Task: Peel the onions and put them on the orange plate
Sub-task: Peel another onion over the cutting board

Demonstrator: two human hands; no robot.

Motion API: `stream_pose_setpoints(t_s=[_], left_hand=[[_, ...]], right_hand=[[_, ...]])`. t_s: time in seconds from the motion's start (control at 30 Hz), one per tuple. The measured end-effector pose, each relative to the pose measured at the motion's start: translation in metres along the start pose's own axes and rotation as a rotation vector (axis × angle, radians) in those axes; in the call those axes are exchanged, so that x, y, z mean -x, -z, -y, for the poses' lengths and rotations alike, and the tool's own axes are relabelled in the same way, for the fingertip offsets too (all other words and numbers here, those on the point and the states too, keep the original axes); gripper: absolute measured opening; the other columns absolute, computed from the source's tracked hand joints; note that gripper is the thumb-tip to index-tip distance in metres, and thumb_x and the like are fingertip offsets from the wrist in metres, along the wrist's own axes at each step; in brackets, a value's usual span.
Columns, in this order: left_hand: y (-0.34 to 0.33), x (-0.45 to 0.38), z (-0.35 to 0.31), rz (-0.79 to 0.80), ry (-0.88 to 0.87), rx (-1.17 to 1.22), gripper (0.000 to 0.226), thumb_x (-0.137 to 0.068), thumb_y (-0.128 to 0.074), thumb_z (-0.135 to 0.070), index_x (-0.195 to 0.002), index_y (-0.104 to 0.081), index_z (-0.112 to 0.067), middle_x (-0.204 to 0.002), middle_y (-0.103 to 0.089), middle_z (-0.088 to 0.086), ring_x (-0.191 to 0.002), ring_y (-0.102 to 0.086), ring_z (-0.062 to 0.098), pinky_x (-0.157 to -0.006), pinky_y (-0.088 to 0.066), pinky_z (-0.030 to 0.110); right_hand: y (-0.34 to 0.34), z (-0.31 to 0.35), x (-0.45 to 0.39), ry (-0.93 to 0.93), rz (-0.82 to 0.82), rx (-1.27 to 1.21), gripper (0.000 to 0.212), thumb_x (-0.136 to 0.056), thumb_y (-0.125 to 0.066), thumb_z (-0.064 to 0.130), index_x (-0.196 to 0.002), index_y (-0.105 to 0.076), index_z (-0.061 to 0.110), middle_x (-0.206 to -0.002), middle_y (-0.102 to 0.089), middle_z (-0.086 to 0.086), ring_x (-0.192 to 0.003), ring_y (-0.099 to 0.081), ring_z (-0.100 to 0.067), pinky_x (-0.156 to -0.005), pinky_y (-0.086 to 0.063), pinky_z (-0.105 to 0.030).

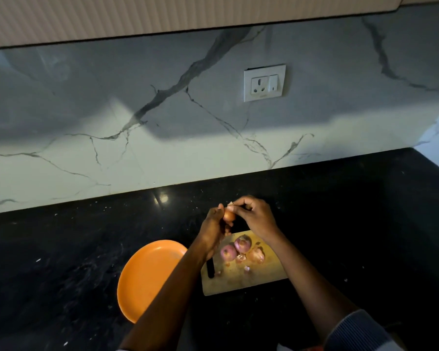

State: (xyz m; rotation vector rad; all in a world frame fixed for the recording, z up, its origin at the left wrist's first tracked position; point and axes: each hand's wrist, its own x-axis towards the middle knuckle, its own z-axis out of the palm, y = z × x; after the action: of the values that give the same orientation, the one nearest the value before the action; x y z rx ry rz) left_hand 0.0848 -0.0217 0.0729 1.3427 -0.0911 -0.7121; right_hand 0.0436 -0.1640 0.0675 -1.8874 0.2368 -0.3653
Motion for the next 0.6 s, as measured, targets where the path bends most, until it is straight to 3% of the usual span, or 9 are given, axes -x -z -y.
stream_pose_setpoints(t_s=[0.13,0.27,0.37,0.6], left_hand=[[0.001,0.001,-0.004,0.022,0.124,0.114,0.030,-0.108,-0.036,-0.035,-0.098,-0.054,-0.013,-0.072,-0.049,0.005,-0.052,-0.042,0.007,-0.051,-0.038,0.019],[0.010,-0.003,-0.007,0.069,0.243,0.117,0.041,-0.108,-0.035,-0.042,-0.111,-0.055,-0.006,-0.067,-0.049,0.009,-0.045,-0.036,0.008,-0.040,-0.036,0.016],[0.014,-0.004,-0.008,0.047,0.261,0.030,0.052,-0.107,-0.030,-0.048,-0.107,-0.058,-0.003,-0.064,-0.050,0.009,-0.043,-0.033,0.008,-0.039,-0.032,0.017],[0.014,-0.002,-0.010,-0.004,0.236,-0.086,0.058,-0.106,-0.028,-0.054,-0.094,-0.061,-0.008,-0.062,-0.052,0.005,-0.045,-0.036,0.009,-0.044,-0.033,0.020]], right_hand=[[0.004,-0.002,-0.002,-0.007,0.038,-0.031,0.006,-0.087,-0.077,0.015,-0.091,-0.075,0.012,-0.090,-0.073,0.005,-0.084,-0.065,0.001,-0.077,-0.050,-0.016],[0.007,-0.003,-0.001,-0.034,0.106,-0.100,0.004,-0.088,-0.076,0.015,-0.092,-0.076,0.016,-0.087,-0.075,0.007,-0.087,-0.069,-0.002,-0.079,-0.051,-0.016],[0.005,-0.003,0.000,-0.023,0.109,-0.083,0.007,-0.087,-0.078,0.019,-0.092,-0.076,0.023,-0.089,-0.077,0.009,-0.090,-0.070,-0.003,-0.081,-0.053,-0.017],[0.003,-0.008,0.001,-0.027,0.179,-0.013,0.025,-0.084,-0.080,0.025,-0.108,-0.077,0.017,-0.106,-0.072,0.006,-0.099,-0.064,0.000,-0.079,-0.044,-0.012]])
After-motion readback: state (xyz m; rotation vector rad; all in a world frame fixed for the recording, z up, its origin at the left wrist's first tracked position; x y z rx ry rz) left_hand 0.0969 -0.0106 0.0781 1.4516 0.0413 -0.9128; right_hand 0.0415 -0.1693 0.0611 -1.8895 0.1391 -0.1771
